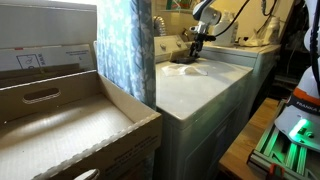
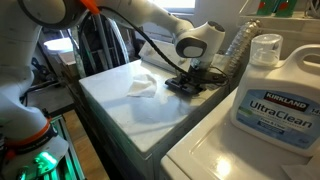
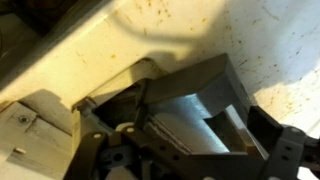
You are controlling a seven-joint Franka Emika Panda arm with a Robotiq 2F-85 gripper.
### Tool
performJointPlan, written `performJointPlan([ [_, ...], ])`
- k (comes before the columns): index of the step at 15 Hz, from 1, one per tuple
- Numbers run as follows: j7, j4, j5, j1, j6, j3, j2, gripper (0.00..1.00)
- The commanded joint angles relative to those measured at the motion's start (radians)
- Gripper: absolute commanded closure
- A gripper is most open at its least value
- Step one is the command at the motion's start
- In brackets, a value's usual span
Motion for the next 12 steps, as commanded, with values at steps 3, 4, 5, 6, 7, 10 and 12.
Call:
performJointPlan([
  [3,0.032,-0.05,0.034,0.006,0.11,-0.005,-0.009,0.0],
  [4,0.036,-0.052,0.034,0.007,0.115,-0.005,-0.011,0.0],
  [5,0.037,-0.052,0.041,0.004,0.125,-0.002,-0.01,0.0],
  [6,0.039,-0.05,0.051,0.001,0.129,0.003,-0.01,0.0],
  [7,0.044,-0.047,0.066,-0.002,0.14,0.007,-0.008,0.0],
  [10,0.039,-0.052,0.088,-0.001,0.198,0.016,0.0,0.0],
  [12,0.033,-0.062,0.075,0.004,0.199,0.014,0.001,0.0],
])
